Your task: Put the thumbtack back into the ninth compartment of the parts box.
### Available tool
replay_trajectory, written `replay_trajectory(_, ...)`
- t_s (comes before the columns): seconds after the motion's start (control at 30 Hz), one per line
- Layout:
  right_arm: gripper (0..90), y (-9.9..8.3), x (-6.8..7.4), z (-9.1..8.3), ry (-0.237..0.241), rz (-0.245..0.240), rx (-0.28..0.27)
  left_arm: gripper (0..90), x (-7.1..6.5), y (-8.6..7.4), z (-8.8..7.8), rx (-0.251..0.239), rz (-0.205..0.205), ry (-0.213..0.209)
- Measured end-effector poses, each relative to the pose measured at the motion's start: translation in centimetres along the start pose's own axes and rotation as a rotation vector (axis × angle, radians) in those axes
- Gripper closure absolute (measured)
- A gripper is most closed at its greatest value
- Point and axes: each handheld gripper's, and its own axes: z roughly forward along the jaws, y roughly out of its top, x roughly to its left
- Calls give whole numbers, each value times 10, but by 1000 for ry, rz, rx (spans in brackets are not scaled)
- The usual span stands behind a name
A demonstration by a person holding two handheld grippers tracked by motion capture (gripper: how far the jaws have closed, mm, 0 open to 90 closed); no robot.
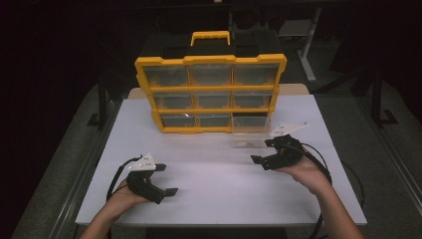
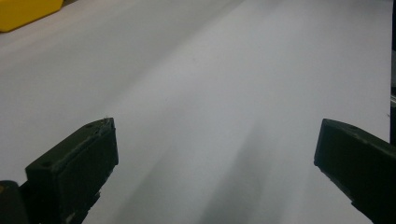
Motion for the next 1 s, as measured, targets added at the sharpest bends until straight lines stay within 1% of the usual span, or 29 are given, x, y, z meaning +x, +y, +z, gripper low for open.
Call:
replay_trajectory(0.07,158,-7,1,1,-1,8,-13,0,0,0,0,0,2,-1)
replay_trajectory(0.1,146,-10,2,2,-9,3,-19,0,0,0,0,1,2,-1)
replay_trajectory(0.17,130,-17,4,2,-8,-6,-24,0,0,0,0,0,1,-1)
replay_trajectory(0.27,100,-28,6,3,-14,-5,-38,0,-1,-1,-1,1,0,0)
replay_trajectory(0.43,21,-46,10,7,-13,16,-47,0,-1,-1,-2,-2,0,0)
replay_trajectory(0.53,17,-57,13,8,-14,12,-52,0,-1,-1,-2,-2,0,-1)
replay_trajectory(0.63,17,-66,15,8,-12,22,-62,0,-1,-1,-1,0,2,0)
replay_trajectory(0.7,17,-72,16,9,-5,19,-57,0,-2,-1,-1,-1,3,-1)
replay_trajectory(0.73,17,-72,16,9,-5,19,-57,0,-2,-1,-1,-1,3,-1)
replay_trajectory(0.8,18,-77,17,9,-17,5,-55,0,-2,-1,-1,2,3,-1)
replay_trajectory(0.9,18,-84,17,9,-22,11,-61,0,-2,-2,-1,4,4,-2)
replay_trajectory(1.0,18,-89,18,9,-13,16,-58,0,-2,-2,-1,6,6,-1)
